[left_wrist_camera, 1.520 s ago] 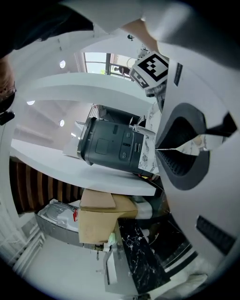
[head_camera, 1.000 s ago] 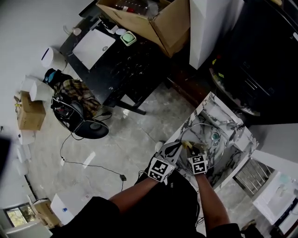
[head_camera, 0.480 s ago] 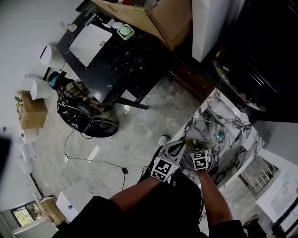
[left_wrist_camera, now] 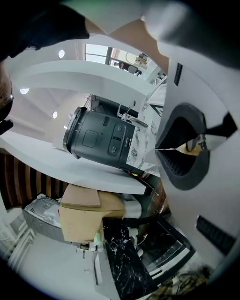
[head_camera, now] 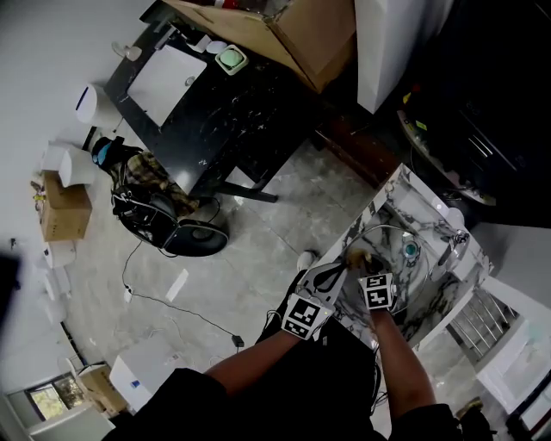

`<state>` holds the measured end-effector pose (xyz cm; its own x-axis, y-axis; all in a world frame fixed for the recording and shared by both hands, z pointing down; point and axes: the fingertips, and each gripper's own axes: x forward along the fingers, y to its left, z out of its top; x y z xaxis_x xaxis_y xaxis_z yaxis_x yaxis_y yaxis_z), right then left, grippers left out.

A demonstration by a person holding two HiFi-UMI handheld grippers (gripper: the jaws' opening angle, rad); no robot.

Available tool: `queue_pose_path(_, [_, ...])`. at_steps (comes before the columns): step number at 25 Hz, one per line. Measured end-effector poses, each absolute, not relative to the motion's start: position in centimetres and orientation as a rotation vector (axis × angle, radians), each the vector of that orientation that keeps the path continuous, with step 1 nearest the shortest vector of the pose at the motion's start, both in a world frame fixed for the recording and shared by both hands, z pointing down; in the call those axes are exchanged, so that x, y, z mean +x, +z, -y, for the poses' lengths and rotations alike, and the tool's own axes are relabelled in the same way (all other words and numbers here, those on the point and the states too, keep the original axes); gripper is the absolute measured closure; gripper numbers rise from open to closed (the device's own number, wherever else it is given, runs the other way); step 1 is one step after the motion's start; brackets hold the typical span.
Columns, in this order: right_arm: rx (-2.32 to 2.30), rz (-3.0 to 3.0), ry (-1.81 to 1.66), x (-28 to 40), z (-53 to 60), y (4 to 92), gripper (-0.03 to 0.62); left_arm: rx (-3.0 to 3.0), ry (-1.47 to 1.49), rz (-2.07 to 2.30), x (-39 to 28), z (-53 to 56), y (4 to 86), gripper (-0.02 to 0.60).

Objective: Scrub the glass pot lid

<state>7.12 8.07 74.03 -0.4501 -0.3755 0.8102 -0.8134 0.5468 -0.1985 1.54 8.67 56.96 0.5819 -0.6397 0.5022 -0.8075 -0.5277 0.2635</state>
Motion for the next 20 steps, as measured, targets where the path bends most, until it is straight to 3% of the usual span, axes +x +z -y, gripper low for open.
queue_pose_path(20, [1.102, 2.038, 0.786, 10.3, -5.3, 74.4, 0.536, 2.334, 0.487, 1.137, 2.2, -8.4, 57.4, 0.56])
